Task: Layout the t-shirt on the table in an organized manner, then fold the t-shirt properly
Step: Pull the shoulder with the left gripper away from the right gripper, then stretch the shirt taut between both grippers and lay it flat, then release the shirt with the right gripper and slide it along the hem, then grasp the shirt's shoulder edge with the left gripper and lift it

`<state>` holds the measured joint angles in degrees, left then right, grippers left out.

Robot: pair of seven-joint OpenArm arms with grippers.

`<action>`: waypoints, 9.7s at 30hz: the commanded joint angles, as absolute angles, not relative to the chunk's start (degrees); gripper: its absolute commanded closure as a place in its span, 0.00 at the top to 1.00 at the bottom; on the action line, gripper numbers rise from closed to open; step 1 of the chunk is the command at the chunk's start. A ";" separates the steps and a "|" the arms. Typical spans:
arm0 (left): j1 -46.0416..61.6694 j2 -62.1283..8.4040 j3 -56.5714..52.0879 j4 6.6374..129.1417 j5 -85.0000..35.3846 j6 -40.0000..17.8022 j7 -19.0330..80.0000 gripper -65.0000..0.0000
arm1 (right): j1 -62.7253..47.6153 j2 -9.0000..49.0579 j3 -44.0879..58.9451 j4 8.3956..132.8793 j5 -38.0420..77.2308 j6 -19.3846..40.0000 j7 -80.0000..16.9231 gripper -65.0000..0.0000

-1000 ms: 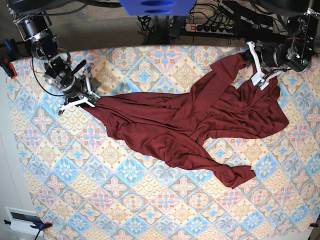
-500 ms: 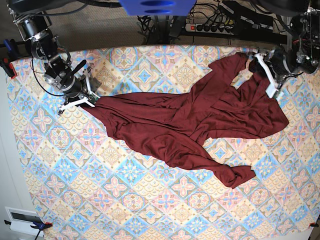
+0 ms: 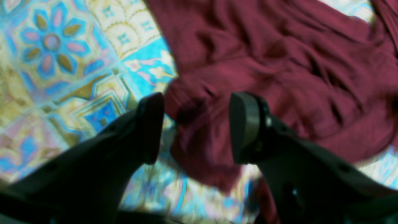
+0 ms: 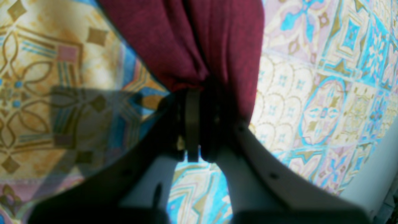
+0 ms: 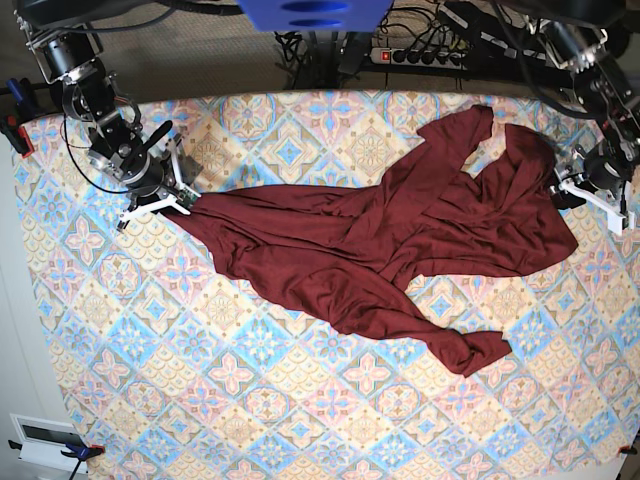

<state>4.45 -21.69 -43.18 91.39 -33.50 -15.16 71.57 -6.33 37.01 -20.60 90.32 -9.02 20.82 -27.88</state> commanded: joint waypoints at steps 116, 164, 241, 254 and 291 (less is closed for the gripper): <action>4.44 -20.70 -20.88 81.27 -27.82 -11.82 60.09 0.47 | -5.14 26.68 -0.48 97.63 -10.59 21.05 -39.34 0.27; 8.84 -36.97 -24.04 88.13 -56.13 -11.56 68.62 0.33 | -9.63 26.33 -4.79 99.47 -10.68 21.05 -38.11 0.47; 17.19 -22.99 -18.51 104.31 -50.42 -11.56 68.26 0.33 | 38.55 25.80 -0.48 36.09 6.46 25.63 -14.37 0.00; 16.84 -23.08 -9.80 104.66 -50.51 -11.74 68.18 0.34 | 41.36 25.71 -0.48 34.51 -3.38 20.70 -13.76 0.27; 15.96 -29.76 5.93 107.47 -33.36 -12.79 66.42 0.00 | 9.36 25.80 8.04 75.12 -3.30 20.97 -25.89 0.27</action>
<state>16.49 -29.47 6.31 106.39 -32.60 -12.99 67.05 8.43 24.67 7.55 74.15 -3.40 21.17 -26.72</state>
